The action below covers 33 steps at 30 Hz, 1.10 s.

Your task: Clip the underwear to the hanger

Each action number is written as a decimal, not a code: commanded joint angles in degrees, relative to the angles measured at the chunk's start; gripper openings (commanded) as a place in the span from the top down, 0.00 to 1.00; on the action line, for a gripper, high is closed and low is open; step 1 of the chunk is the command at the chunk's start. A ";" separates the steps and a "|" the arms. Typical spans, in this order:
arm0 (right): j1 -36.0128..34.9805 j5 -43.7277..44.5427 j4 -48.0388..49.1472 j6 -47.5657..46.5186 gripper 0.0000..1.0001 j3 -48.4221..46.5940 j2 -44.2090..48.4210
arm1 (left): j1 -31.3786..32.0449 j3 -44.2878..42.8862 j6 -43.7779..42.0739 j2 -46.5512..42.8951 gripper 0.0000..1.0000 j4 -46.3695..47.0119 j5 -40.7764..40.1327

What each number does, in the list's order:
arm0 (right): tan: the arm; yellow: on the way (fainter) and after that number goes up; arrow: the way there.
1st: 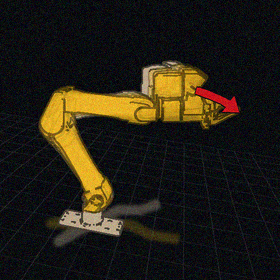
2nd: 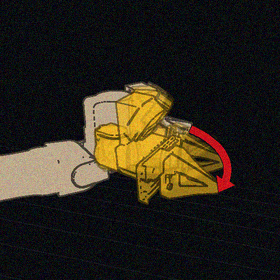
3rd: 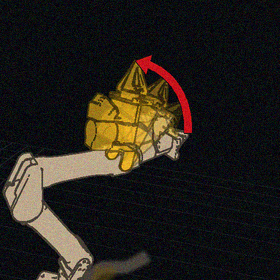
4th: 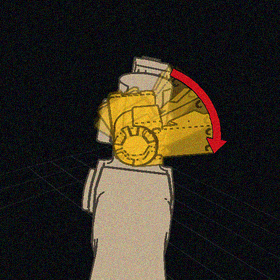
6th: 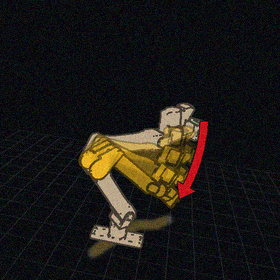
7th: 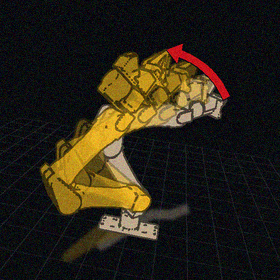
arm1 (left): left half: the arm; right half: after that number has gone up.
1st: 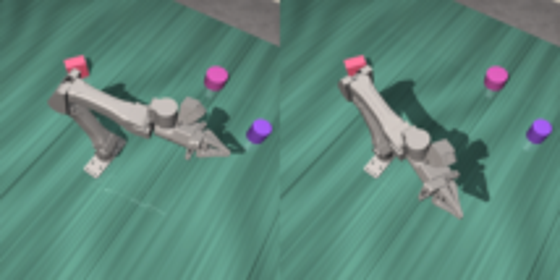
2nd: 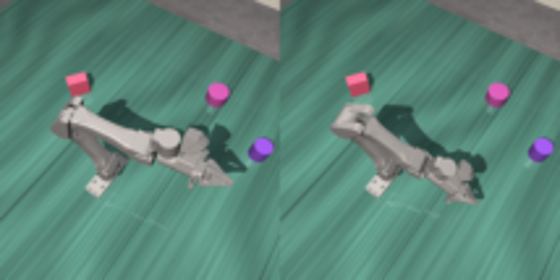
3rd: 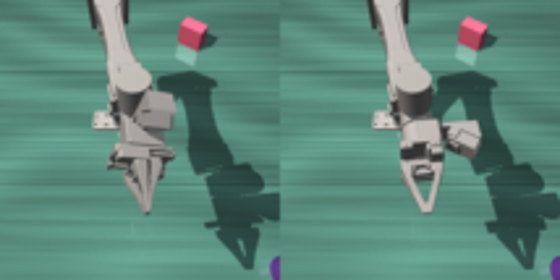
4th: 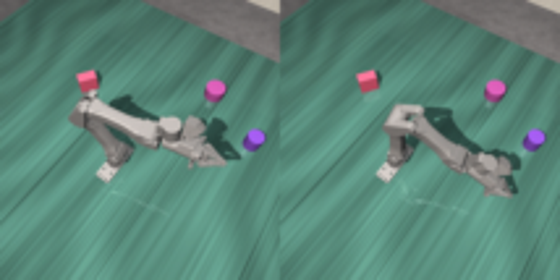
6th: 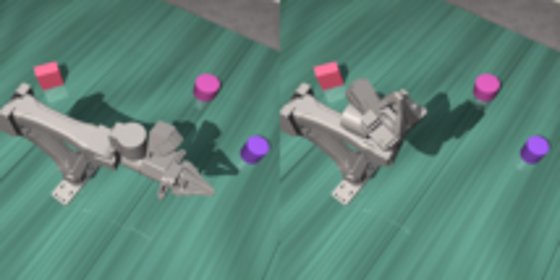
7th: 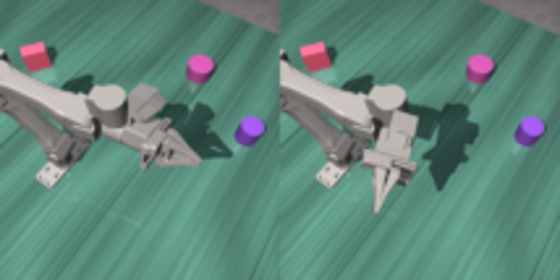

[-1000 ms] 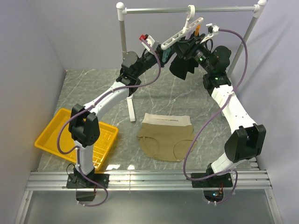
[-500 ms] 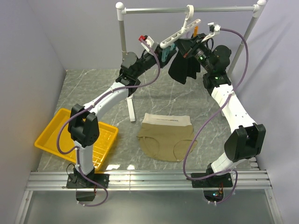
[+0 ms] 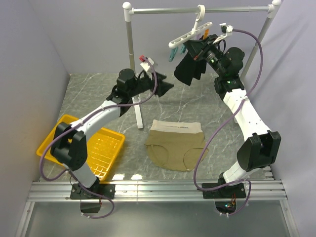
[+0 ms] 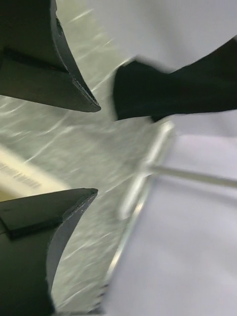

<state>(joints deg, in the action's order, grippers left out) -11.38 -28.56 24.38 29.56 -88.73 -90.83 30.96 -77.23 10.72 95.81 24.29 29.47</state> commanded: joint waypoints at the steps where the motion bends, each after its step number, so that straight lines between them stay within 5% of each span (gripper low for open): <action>1: -0.05 1.40 1.11 -1.00 1.00 -3.55 0.13 | 1.55 5.84 -1.23 -4.13 0.31 -10.47 2.62; 6: 0.04 1.49 0.14 -1.52 1.00 -4.43 0.12 | 11.19 4.66 -4.48 -1.34 0.31 -27.32 -7.04; 12: -0.05 1.49 -0.65 -2.31 1.00 -4.09 0.47 | 20.09 -11.59 7.52 12.37 0.32 -42.99 -23.13; 22: 0.04 1.40 -0.74 -2.75 1.00 -3.29 0.91 | 28.19 -31.21 23.55 28.19 0.22 -51.89 -37.99; 23: -0.05 1.40 -0.65 -2.84 1.00 -3.21 0.91 | 28.71 -31.75 23.73 28.64 0.21 -51.28 -39.39; 24: -0.05 1.40 -0.56 -2.84 1.00 -2.94 0.91 | 29.94 -32.36 23.56 28.99 0.04 -50.67 -40.45; 33: -0.05 1.22 -0.30 -2.40 1.00 -2.50 0.65 | 32.85 -39.21 19.61 38.22 0.02 -52.07 -52.23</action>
<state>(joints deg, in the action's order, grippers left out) -11.38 -28.51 22.17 27.57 -90.00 -90.91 63.33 -112.53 32.01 131.74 -26.72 -16.01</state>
